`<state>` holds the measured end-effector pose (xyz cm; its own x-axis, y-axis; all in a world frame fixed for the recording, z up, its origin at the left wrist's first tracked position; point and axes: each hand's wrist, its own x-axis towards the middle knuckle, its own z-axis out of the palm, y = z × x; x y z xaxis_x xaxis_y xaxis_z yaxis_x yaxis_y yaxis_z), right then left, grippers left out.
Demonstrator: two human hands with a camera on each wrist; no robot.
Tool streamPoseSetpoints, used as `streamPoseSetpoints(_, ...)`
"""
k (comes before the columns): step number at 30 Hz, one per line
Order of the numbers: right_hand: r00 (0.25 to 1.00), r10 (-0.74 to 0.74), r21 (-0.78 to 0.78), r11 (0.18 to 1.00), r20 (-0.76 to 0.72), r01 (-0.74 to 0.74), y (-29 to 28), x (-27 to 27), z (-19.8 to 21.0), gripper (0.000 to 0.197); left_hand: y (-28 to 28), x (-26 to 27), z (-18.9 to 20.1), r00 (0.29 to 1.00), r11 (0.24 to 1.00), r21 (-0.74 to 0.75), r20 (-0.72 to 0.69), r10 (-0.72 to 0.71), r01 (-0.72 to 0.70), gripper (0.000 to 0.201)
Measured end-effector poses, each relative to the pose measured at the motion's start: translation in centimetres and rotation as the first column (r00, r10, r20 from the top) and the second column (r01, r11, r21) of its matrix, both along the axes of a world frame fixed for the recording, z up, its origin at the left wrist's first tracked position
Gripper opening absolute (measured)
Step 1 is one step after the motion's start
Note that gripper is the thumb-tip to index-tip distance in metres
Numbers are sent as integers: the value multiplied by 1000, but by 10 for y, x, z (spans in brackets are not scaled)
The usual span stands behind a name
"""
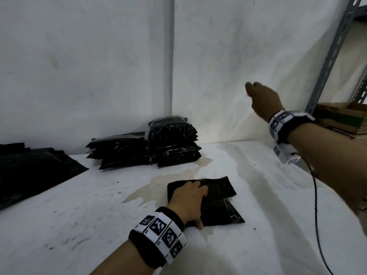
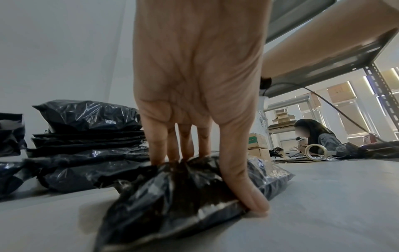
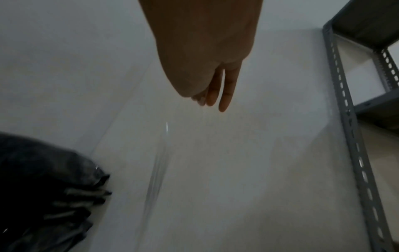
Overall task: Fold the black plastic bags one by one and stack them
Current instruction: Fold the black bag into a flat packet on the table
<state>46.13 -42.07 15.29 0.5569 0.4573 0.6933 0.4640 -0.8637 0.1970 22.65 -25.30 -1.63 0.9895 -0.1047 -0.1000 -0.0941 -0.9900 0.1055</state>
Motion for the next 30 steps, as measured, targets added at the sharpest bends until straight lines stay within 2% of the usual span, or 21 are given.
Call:
streamPoseSetpoints(4,999,-18,-30,999,39,19,-1,-14,32,26,-4,-3,0,1000,1000,25,-1,-3,3,84)
streamPoseSetpoints(11,1000,5,-49,999,31,-4,0,-42,16,17,9,-20,6,1000,1000,2,-23,-1,1,75)
streamPoseSetpoints(19,991,122,-72,990,47,-119,24,-84,10,12,30,-55,4,1000,999,35,-1,-3,4,80)
streamPoseSetpoints(21,986,159,-81,985,52,-155,34,-95,10,11,33,-60,8,999,999,-42,-32,30,-31,72)
streamPoseSetpoints(22,983,173,-83,982,53,-169,38,-99,11,11,33,-59,10,998,993,-105,-39,55,-59,61)
streamPoseSetpoints(24,979,196,-72,979,57,-192,45,-108,13,14,33,-55,12,993,970,-212,-14,117,-117,45)
streamPoseSetpoints(27,973,225,-48,974,54,-223,54,-119,17,14,34,-46,8,982,943,-297,67,178,-151,24)
streamPoseSetpoints(30,969,241,-38,970,61,-239,59,-126,19,12,38,-38,1,967,887,-432,107,230,-163,17)
